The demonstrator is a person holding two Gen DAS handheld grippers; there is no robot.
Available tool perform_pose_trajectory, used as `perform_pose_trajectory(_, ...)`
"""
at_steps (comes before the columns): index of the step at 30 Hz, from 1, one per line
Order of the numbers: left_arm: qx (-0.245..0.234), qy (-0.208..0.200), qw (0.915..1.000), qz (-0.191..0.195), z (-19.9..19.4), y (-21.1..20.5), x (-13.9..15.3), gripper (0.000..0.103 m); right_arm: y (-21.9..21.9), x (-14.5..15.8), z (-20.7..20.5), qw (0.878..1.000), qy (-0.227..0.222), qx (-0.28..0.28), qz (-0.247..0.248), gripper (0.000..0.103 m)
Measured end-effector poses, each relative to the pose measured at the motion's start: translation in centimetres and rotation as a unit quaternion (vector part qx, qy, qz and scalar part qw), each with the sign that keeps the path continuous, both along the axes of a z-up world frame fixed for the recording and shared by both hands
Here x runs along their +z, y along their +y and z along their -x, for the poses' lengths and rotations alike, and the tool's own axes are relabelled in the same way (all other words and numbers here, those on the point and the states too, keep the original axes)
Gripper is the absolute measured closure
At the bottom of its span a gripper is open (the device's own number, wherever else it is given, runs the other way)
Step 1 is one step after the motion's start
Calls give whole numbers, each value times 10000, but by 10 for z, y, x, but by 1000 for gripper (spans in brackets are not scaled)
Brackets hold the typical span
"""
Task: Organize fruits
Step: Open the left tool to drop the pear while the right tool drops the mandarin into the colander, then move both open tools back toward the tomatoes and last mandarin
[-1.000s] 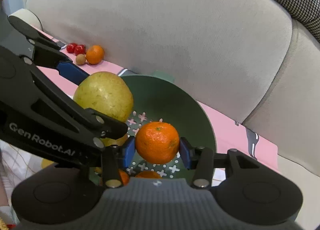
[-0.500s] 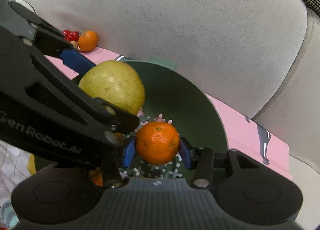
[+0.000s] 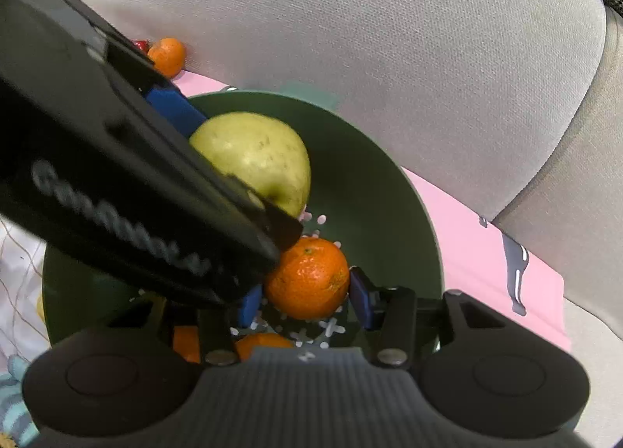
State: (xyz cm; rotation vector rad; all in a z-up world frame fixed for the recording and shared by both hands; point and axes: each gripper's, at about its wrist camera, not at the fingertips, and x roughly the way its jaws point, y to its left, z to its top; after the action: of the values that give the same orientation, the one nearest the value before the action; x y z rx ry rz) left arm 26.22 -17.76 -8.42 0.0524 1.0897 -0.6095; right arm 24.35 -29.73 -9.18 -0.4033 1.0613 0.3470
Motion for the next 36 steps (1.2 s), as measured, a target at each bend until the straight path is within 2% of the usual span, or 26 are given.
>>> perform_pose_trajectory(11,-16,-32,9998,-212,1,-5,-2,19,5,4,4,9999,75,70,40,57)
perform_pose_trajectory(21,54,-121,9999,-110,12,7,16,20,3,17,4,10000,-27,-55,1,57)
perform_pose_trajectory(22,69,-152,9998,-121,15,8,20,20,4,19,5,10000,-45,-74,-7,55)
perform_pose_trajectory(23,84,-188,9997,-137,17,10,23,20,4,21,5,9999,-58,-98,-18,49)
perform_pose_trajectory(25,123,-283,9993,-211,25,16,31,20,9,28,11,9997,-148,-168,-86,43)
perform_pose_trajectory(36,533,-610,9943,-696,58,59,72,20,40,50,40,9953,-425,-477,-732,35)
